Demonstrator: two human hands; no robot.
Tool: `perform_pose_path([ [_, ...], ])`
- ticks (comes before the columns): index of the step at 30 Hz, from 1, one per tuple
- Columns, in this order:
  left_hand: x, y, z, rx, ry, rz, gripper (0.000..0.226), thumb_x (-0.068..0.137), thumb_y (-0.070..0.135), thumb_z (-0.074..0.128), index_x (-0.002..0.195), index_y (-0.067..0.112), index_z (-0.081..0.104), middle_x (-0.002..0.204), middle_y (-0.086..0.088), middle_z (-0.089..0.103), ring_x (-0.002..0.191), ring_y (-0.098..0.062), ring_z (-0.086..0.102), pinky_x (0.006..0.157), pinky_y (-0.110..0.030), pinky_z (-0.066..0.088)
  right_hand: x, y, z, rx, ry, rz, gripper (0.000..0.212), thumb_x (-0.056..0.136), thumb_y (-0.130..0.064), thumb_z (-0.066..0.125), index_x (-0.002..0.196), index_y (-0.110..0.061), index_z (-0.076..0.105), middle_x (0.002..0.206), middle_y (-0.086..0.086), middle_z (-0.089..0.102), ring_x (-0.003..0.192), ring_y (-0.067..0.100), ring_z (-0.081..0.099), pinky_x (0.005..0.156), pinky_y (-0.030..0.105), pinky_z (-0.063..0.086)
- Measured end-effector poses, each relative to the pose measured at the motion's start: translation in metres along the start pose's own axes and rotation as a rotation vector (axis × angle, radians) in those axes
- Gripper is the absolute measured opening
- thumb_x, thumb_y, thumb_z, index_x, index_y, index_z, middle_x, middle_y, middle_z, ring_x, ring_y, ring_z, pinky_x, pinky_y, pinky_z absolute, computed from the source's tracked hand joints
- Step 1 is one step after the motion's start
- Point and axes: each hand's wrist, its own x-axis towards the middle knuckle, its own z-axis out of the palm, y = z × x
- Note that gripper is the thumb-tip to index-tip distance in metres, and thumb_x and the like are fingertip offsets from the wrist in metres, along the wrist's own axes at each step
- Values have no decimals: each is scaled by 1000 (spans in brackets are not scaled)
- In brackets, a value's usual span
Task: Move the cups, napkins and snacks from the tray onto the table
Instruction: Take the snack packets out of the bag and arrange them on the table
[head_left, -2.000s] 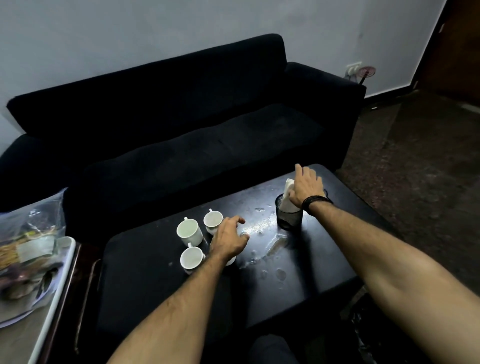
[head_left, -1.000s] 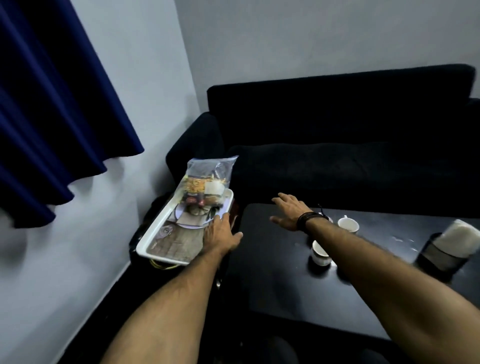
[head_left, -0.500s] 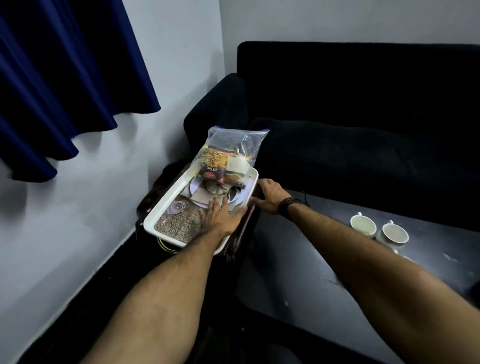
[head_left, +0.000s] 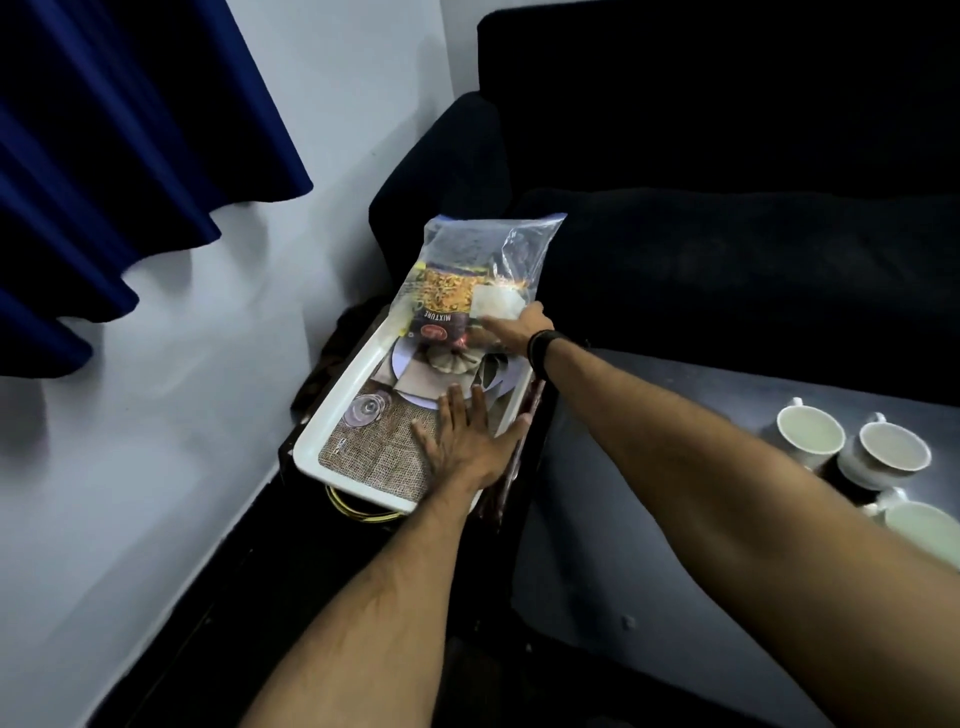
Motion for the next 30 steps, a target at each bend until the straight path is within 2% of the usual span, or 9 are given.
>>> perform_pose_path([
  [4, 0, 0, 0, -17, 5, -5, 102, 76, 89, 15, 156, 29, -5, 164, 0, -16, 149, -18, -21, 107, -61, -23, 7, -4, 7, 154, 19, 63, 108, 71, -39, 83, 147, -2, 16, 139, 15, 46, 120, 30, 54, 96, 34, 50],
  [6, 0, -1, 1, -25, 12, -3, 101, 76, 88, 15, 156, 29, -4, 164, -1, -15, 149, -18, -21, 107, -61, -23, 9, -4, 9, 126, 18, 63, 91, 68, -50, 81, 137, -7, 40, 116, 8, 63, 97, 20, 66, 79, 31, 57],
  [8, 1, -1, 3, -36, 23, -4, 102, 75, 89, 14, 156, 29, -3, 164, 0, -14, 149, -17, -20, 108, -62, -22, 5, -7, 13, 122, -14, 52, 71, 64, -63, 78, 115, -19, 58, 91, -2, 67, 66, 7, 61, 52, 21, 49],
  [11, 4, -1, 6, -35, 39, -15, 103, 72, 90, 11, 155, 30, -5, 164, 2, -13, 149, -15, -18, 108, -62, -21, 4, -9, 20, 168, 24, -12, 64, 66, -59, 78, 115, -21, 59, 84, -10, 61, 67, 5, 57, 44, 17, 44],
  [13, 6, -2, 8, -39, 47, -21, 105, 70, 91, 10, 155, 31, -6, 164, 4, -13, 150, -14, -18, 108, -61, -21, 6, -9, 26, 204, 1, -41, 53, 75, -41, 79, 116, -17, 57, 95, -3, 64, 83, 16, 66, 55, 22, 56],
  [16, 7, -3, 11, -48, 64, -25, 106, 68, 93, 9, 154, 33, -7, 164, 5, -13, 150, -13, -16, 108, -61, -20, 2, -13, 28, 196, -8, -141, 31, 83, -29, 73, 103, -15, 54, 113, 13, 66, 104, 31, 65, 80, 49, 58],
  [24, -7, 6, -9, -10, -23, -48, 100, 77, 87, 19, 156, 29, -2, 165, 1, -8, 151, -16, -11, 115, -61, -9, -47, 2, -68, 110, 287, -338, 35, 84, -43, 70, 93, -10, 60, 81, 6, 64, 79, 18, 62, 74, 37, 52],
  [28, -24, 14, -32, -71, -174, -74, 99, 80, 86, 23, 156, 29, -4, 164, -3, -13, 151, -23, -13, 118, -58, -3, -84, 38, -128, 92, 377, -258, 38, 84, -50, 67, 104, -18, 60, 98, 10, 68, 94, 29, 66, 83, 42, 55],
  [30, -33, 24, -40, -136, -223, -61, 92, 83, 82, 25, 157, 30, 7, 165, -7, -1, 152, -28, 0, 119, -55, 6, -102, 55, -150, 80, 407, -214, 40, 84, -52, 66, 107, -20, 60, 104, 13, 68, 99, 31, 64, 88, 43, 54],
])
